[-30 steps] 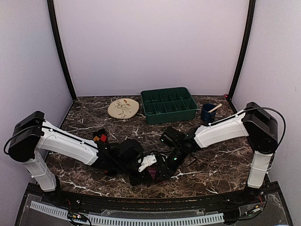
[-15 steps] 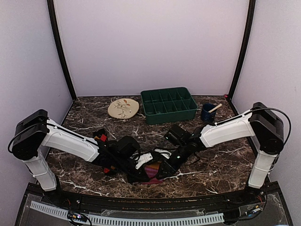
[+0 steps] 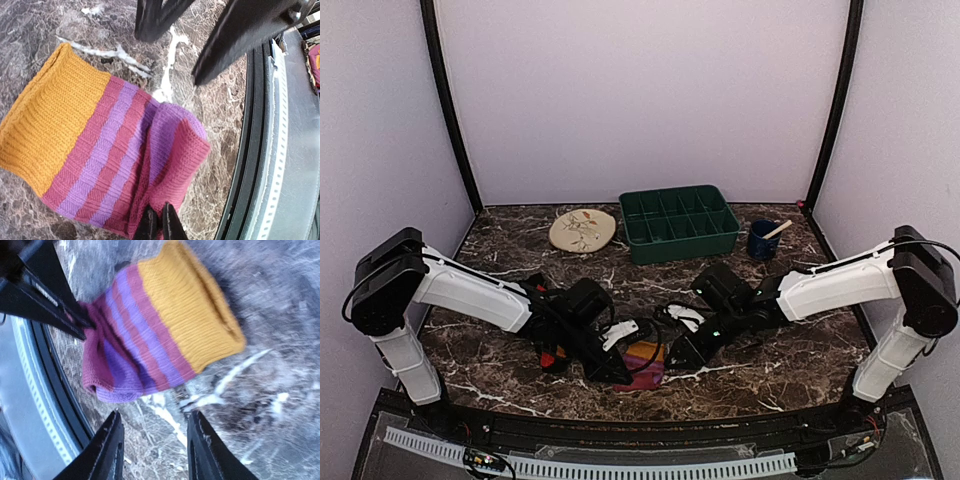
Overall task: Roll the socks
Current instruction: Roll the sock at the center of the board.
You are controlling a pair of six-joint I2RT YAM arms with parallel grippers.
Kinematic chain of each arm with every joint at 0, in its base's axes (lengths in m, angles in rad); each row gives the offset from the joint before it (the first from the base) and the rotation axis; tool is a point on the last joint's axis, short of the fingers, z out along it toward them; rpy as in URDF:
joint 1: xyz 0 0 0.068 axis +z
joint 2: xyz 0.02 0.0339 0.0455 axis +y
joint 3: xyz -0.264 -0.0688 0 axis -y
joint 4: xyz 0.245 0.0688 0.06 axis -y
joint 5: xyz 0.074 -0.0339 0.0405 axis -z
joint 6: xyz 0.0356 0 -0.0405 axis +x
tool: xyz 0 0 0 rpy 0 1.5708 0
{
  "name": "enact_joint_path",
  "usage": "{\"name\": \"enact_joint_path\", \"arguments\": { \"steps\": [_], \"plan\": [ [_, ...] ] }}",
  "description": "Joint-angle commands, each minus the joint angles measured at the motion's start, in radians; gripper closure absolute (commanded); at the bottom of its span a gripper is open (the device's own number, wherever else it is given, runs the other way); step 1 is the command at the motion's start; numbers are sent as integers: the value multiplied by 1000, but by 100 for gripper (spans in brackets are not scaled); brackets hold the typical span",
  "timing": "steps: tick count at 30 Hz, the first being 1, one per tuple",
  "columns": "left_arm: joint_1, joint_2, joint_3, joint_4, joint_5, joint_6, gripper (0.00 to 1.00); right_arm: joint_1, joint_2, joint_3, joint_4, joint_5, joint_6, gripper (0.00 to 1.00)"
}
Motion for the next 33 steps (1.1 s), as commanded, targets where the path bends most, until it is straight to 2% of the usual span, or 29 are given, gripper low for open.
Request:
{"name": "enact_joint_path", "arguments": {
  "steps": [1,6,12,21,33],
  "plan": [
    [17,19,26,-100,79,15,100,-6,-95,-63,108,116,31,60],
    [34,44,69,-133,146,25,100,25,-204,-131,153,203,13,60],
    [55,104,138,-210,230,64,100,177,-274,-157,166,354,-69,56],
    [88,180,225,-306,353,104,100,394,-206,-88,115,559,-200,53],
    [129,269,324,-435,449,181,100,470,-65,-2,102,687,-348,51]
  ]
}}
